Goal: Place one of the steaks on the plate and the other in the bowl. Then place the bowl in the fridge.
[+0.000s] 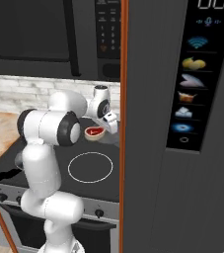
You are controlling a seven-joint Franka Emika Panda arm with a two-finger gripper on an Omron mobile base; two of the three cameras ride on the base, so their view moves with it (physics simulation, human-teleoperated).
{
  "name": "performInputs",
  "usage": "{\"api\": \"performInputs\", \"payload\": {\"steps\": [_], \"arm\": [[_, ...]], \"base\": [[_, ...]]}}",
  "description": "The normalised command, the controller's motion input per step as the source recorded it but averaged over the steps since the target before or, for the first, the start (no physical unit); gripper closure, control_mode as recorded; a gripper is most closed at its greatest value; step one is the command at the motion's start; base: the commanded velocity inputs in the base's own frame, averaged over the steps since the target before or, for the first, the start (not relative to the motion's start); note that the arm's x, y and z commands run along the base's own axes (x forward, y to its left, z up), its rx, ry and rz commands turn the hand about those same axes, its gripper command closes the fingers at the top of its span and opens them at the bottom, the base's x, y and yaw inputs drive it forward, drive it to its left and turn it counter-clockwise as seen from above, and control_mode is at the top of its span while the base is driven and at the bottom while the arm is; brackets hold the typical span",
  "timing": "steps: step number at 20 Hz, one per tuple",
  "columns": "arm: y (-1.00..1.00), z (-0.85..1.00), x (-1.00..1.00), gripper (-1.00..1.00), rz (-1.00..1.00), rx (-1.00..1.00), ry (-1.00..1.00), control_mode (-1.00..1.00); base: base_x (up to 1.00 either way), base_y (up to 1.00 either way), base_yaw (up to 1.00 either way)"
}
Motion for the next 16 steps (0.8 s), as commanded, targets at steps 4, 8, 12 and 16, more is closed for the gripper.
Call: {"api": "performInputs", "payload": {"steps": [4,8,12,16], "arm": [[0.23,0.25,-0.98,1.0,0.0,0.0,-0.16,-1.0],[0.21,0.47,-0.94,1.0,0.0,0.0,-0.06,-1.0],[0.23,0.6,-0.87,1.0,0.0,-0.02,0.0,-1.0],[0.18,0.49,-0.9,1.0,0.0,-0.03,0.0,-1.0]], "base": [[0.0,0.0,0.0],[0.0,0.0,0.0],[0.0,0.0,0.0],[0.0,0.0,0.0]]}}
